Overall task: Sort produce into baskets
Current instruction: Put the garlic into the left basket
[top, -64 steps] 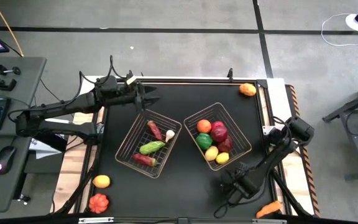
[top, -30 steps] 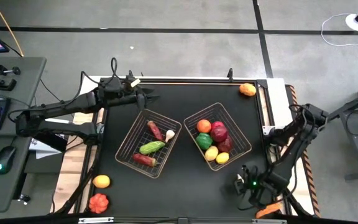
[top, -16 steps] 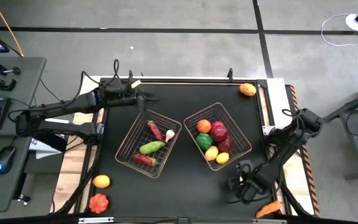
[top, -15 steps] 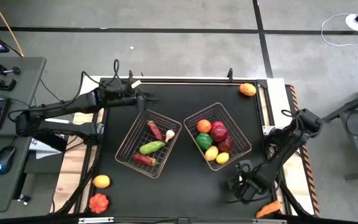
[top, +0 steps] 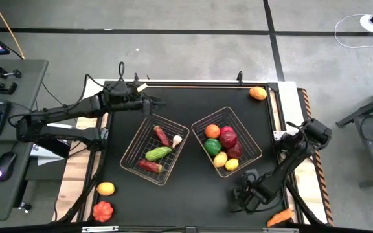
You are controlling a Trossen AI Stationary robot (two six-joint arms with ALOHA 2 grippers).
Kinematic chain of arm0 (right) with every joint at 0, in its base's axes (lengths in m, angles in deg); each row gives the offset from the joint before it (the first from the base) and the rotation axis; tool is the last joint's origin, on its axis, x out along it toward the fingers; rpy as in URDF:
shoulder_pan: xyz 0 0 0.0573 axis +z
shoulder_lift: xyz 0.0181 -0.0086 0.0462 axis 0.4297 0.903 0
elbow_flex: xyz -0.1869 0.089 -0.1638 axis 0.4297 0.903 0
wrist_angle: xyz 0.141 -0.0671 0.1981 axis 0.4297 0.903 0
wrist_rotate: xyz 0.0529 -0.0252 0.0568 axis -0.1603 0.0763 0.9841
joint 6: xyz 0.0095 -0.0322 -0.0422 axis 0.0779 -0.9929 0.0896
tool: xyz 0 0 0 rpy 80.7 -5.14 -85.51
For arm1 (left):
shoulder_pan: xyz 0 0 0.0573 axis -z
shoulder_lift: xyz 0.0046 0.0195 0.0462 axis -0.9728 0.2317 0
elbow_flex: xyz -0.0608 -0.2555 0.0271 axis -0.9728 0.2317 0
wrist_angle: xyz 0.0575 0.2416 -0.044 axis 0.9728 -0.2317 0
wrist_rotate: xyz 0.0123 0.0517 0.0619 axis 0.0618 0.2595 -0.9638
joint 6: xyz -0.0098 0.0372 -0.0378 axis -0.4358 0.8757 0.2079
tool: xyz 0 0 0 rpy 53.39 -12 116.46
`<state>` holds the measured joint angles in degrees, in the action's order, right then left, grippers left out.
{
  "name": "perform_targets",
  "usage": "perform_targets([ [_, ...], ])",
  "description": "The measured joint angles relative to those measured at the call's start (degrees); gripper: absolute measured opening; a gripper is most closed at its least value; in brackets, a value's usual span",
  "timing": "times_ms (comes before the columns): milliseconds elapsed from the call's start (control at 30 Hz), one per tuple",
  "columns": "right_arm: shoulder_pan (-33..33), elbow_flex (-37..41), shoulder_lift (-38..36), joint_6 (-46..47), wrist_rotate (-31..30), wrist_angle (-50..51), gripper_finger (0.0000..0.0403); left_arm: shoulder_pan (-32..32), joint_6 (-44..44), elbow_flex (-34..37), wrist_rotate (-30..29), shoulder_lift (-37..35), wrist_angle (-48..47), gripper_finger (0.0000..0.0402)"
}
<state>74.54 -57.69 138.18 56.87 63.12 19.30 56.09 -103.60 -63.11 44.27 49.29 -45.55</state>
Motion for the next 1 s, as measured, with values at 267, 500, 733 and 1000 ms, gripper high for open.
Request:
perform_targets([
  [267, 0.1, -8.7, -1.7, -8.3, -3.1, 12.4, 0.0102, 0.0, -0.1, 0.0, 0.0, 0.0, 0.1, 0.0398],
  [500, 0.4, -24.6, -5.7, -21.1, -21.5, 26.9, 0.0095, -0.1, 1.1, 0.0, -0.1, 0.0, 0.1, 0.0398],
  [733, -5.5, -33.8, -6.7, -44.4, -44.0, 25.8, 0.0121, -0.4, 4.7, 0.0, -0.1, 0.0, 0.1, 0.0398],
  [1000, -25.1, -31.2, -5.7, -86.0, -39.3, -3.7, 0.0133, -0.9, 6.1, 0.0, 3.4, -0.1, 0.4, 0.0398],
])
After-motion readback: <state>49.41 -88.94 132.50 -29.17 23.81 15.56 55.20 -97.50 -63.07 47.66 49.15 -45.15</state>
